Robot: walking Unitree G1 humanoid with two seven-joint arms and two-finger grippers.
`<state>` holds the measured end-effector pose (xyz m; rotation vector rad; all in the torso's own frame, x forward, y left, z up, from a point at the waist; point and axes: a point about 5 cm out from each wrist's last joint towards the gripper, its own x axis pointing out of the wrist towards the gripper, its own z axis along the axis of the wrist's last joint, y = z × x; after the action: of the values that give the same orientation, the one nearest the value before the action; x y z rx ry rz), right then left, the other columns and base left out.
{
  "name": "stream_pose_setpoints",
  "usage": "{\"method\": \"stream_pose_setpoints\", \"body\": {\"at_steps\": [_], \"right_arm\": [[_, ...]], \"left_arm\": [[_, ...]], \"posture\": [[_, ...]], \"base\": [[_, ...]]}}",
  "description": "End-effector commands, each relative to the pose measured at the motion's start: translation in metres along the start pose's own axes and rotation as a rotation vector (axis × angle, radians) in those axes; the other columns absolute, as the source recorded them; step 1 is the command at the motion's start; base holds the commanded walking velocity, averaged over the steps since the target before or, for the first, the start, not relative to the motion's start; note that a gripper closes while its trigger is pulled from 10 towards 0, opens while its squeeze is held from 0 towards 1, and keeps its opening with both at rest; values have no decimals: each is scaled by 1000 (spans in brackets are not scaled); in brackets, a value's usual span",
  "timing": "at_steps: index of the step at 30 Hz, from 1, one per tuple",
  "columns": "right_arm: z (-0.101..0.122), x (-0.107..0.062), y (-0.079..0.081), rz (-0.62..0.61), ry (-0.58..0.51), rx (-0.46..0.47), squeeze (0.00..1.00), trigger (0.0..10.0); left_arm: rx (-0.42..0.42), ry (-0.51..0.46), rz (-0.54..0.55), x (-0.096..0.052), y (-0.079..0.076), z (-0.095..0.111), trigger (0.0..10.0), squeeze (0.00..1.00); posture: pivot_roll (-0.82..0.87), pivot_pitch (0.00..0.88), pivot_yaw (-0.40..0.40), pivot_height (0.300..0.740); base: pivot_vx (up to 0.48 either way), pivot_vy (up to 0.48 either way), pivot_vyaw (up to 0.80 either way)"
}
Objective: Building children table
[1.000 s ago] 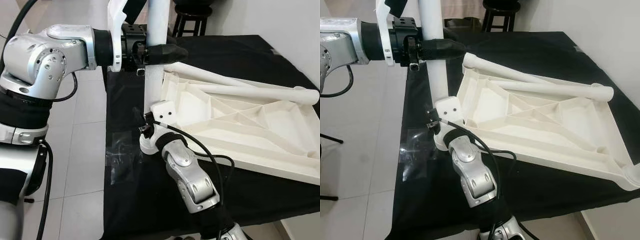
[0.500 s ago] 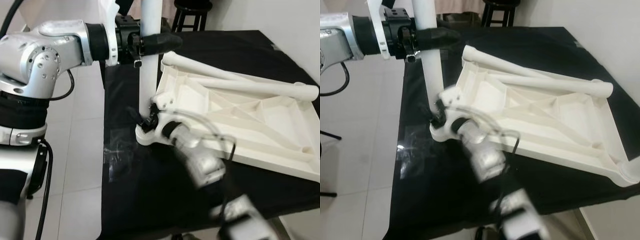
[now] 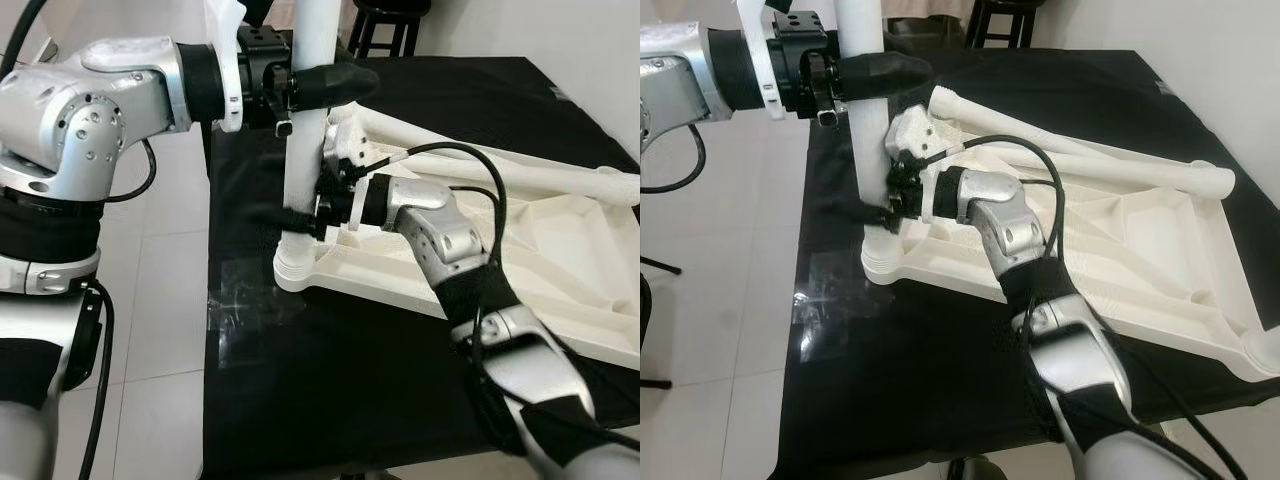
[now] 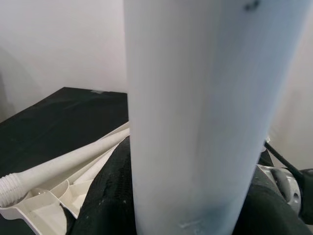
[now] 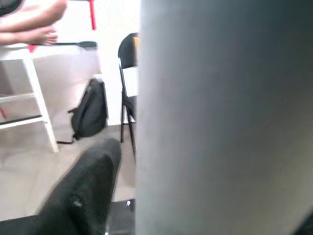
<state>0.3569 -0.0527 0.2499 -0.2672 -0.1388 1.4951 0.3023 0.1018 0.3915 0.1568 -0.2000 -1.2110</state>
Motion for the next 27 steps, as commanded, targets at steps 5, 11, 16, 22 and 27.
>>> {"method": "stream_pose_setpoints", "body": {"at_steps": [5, 11, 16, 22, 27], "right_arm": [[-12, 13, 8, 111, 73, 7, 0, 0], [-19, 13, 8, 94, 88, 35, 0, 0], [-27, 12, 6, 42, 81, 73, 0, 0], [-44, 5, 7, -236, 75, 142, 0, 0], [-61, 8, 20, -625, 130, 201, 0, 0]], "left_arm": [[-39, 15, -101, 10, -12, -8, 0, 0], [-24, 14, -107, 11, -13, -9, 0, 0], [-27, -3, -125, 11, -15, -9, 902, 1000], [-27, -16, -62, 12, -10, -4, 10000, 0], [-50, -36, -45, 10, -7, -1, 10000, 0]], "posture": [[290, 202, -86, 740], [285, 205, -81, 740], [274, 207, -82, 740], [262, 225, -107, 740], [266, 235, -128, 740]], "base": [[0, 0, 0], [0, 0, 0], [0, 0, 0], [0, 0, 0], [0, 0, 0]]}}
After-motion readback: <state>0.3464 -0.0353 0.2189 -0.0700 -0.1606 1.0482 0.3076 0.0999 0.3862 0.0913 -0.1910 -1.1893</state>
